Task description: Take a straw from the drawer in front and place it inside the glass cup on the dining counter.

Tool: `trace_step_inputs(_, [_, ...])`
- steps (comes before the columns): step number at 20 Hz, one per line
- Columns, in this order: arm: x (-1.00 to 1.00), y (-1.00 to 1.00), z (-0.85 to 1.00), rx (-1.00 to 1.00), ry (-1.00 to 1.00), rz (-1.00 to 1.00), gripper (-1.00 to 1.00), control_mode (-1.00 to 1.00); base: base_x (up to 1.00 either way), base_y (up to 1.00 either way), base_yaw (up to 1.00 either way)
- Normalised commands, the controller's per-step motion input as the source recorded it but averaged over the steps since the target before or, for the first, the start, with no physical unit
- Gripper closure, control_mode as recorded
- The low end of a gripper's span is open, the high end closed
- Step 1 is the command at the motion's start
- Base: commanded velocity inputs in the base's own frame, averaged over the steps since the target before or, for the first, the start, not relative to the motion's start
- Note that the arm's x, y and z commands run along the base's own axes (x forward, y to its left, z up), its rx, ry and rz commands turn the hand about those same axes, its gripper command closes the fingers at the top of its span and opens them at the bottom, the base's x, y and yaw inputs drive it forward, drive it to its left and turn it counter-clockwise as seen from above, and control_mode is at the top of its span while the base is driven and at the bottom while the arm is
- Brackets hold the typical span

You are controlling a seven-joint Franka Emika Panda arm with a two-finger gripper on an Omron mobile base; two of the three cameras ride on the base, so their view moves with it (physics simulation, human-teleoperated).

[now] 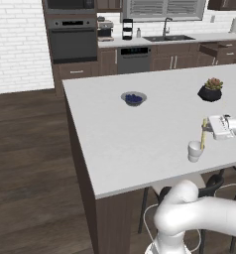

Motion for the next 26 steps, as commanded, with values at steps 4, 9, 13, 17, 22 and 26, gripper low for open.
trace_step_inputs(4, [0.25,0.00,-0.14,0.00,0.01,0.00,1.00,-1.00,0.00,0.00,0.00])
trace_step_inputs(9, [0.18,0.00,-0.09,0.00,0.00,0.00,1.00,-1.00,0.00,0.00,0.00])
trace_step_inputs(13, [0.19,0.00,-0.07,0.00,0.00,0.00,1.00,-1.00,0.00,0.00,0.00])
trace_step_inputs(17, [0.21,0.00,-0.10,0.00,0.00,0.00,1.00,-1.00,0.00,0.00,0.00])
trace_step_inputs(22, [0.09,0.00,-0.06,0.00,0.00,0.00,1.00,-1.00,0.00,0.00,0.00])
trace_step_inputs(26, [-0.03,0.00,0.01,0.00,0.00,0.00,1.00,-1.00,0.00,0.00,0.00])
